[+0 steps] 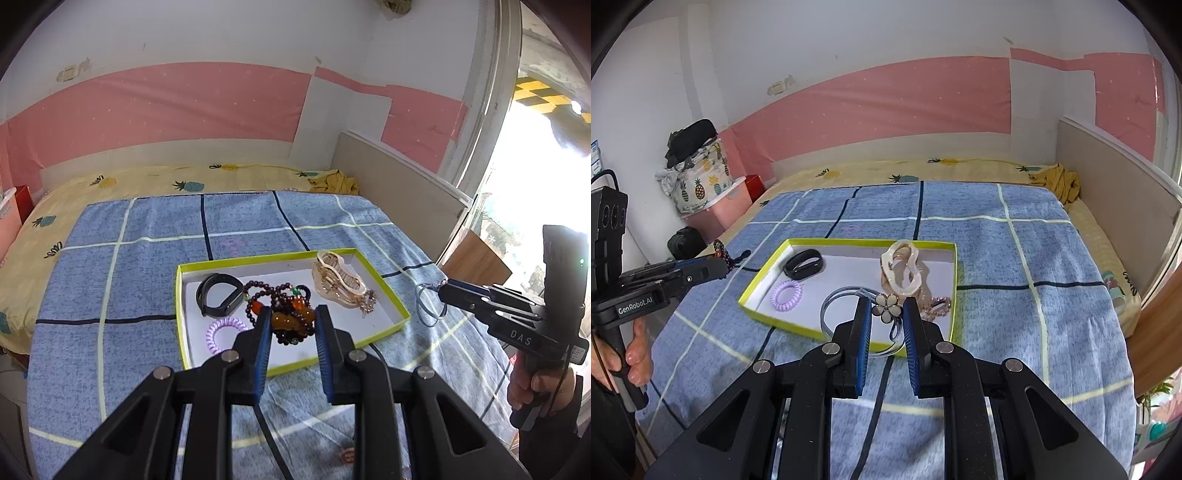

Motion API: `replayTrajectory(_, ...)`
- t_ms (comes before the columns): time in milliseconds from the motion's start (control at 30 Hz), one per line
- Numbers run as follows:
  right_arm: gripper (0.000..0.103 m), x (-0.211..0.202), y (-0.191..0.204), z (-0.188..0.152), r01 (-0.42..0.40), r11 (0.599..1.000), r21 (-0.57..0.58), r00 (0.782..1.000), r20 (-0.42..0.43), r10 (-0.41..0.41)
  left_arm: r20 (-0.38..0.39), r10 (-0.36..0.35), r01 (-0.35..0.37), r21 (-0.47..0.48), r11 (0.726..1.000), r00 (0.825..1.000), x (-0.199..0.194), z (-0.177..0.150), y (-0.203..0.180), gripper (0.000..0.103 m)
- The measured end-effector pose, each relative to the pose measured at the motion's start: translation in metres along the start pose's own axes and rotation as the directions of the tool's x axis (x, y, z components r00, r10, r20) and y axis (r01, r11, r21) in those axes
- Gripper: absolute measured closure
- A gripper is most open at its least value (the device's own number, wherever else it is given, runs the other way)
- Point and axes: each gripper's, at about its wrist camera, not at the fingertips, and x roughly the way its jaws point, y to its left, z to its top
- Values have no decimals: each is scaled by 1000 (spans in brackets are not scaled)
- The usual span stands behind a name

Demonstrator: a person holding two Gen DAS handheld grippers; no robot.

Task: Organize jewelry
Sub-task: 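Carry the bracelet and cord into the yellow box and open both tools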

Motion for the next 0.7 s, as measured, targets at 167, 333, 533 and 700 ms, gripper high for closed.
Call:
replayTrajectory(167,85,22,-6,6,13,1000,1,999,-36,-13,-18,18,-18,-2,1000,1000,19,5,4,79)
replayTrajectory(333,85,52,-14,3,25,999,22,995,-97,-22,-66,33,-33,-2,999,997,46,3,5,79)
replayTrajectory(533,85,83,-23,-7,36,999,34,985,-170,-29,-138,43,-44,-1,999,989,81,-7,9,79)
replayTrajectory(700,85,96,-25,-13,41,999,22,979,-203,-36,-179,54,-55,0,999,982,101,-13,13,79)
